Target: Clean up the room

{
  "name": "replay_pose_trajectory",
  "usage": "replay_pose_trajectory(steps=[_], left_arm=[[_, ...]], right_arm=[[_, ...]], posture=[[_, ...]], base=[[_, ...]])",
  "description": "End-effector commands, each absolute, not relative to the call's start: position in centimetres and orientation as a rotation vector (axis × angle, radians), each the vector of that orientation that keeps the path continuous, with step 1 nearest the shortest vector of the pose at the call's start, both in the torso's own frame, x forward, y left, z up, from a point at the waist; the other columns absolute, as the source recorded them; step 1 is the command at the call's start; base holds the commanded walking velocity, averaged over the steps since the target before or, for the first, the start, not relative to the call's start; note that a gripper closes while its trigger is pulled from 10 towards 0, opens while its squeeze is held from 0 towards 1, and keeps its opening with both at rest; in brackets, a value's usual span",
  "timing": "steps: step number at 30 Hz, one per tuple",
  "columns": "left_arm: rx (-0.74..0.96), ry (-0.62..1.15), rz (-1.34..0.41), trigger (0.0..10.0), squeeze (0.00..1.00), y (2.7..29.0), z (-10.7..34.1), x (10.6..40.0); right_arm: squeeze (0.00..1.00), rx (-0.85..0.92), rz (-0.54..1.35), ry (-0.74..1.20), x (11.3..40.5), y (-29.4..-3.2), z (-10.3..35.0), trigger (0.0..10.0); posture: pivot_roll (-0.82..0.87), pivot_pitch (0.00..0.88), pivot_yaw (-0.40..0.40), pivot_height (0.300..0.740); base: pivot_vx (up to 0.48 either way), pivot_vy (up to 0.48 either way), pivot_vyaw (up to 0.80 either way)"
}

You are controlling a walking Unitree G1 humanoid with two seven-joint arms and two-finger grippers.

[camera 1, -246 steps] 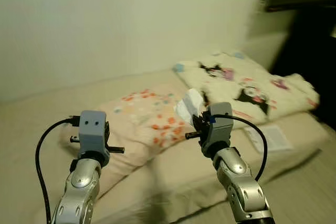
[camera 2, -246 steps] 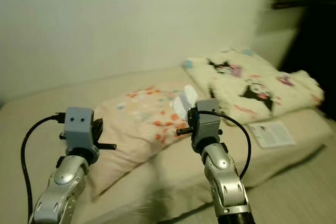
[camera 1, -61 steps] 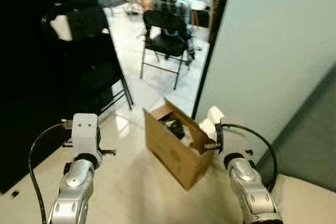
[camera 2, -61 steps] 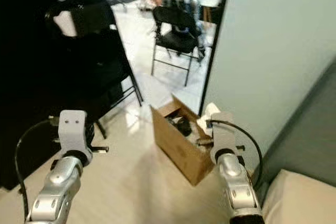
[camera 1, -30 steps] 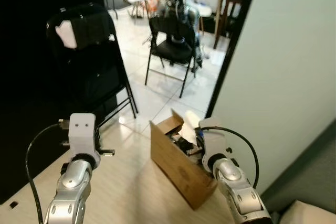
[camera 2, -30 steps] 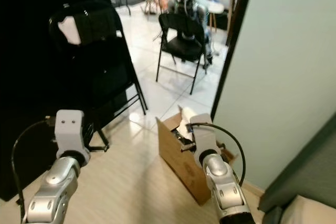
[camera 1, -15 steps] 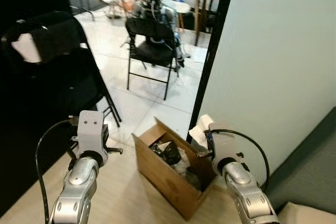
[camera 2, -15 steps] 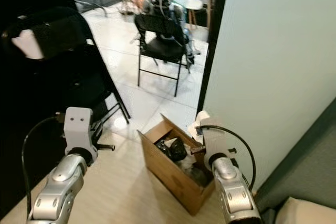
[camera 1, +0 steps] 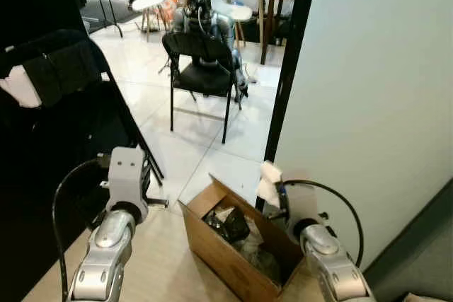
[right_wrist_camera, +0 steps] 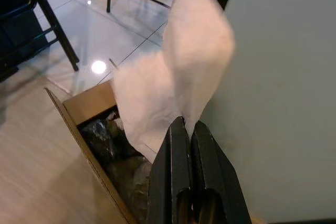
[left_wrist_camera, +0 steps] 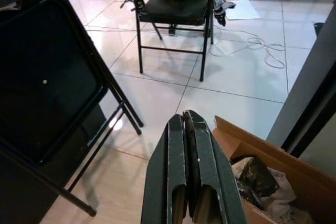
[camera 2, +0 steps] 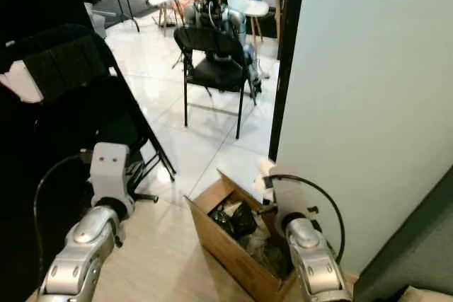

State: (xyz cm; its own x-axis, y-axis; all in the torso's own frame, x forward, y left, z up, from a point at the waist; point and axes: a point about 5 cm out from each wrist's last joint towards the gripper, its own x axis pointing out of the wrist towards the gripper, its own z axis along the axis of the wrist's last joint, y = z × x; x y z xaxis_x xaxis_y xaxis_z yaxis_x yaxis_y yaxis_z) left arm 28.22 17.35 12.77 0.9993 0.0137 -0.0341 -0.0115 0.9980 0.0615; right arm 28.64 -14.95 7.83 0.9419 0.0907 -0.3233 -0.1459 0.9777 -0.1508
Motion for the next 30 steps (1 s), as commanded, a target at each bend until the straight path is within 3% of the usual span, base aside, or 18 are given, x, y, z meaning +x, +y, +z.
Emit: replay_pose_trajectory(steps=[1,13,20,25,30], left_arm=[[0.072,0.068,0.012,10.0,0.0,17.6,12.2,28.1],[0.065,0.099,-0.022,10.0,0.0,17.2,11.7,28.1],[0.058,0.131,-0.024,10.0,0.0,17.1,11.3,28.2],[0.083,0.127,0.036,10.0,0.0,18.3,11.3,28.3],[0.127,0.113,0.045,10.0,0.0,19.0,11.5,28.1]], right_arm=[[0.0,-0.162,0.134,0.337,28.4,-14.5,7.6,10.0],[0.0,-0.229,0.208,0.364,28.8,-13.8,7.8,10.0],[0.0,-0.317,0.347,0.371,30.3,-12.1,8.4,10.0],[0.0,-0.503,0.541,0.379,33.2,-10.3,9.1,10.0],[0.0,-0.561,0.581,0.386,34.2,-10.1,9.3,10.0]], posture=[[-0.06,0.052,0.005,0.74],[-0.07,0.067,0.013,0.74],[-0.07,0.078,0.005,0.74],[-0.06,0.121,-0.066,0.74],[-0.05,0.143,-0.093,0.74]], base=[[0.0,0.0,0.0],[0.0,0.0,0.0],[0.0,-0.382,0.0],[0.0,0.0,0.0],[0.0,0.0,0.0]])
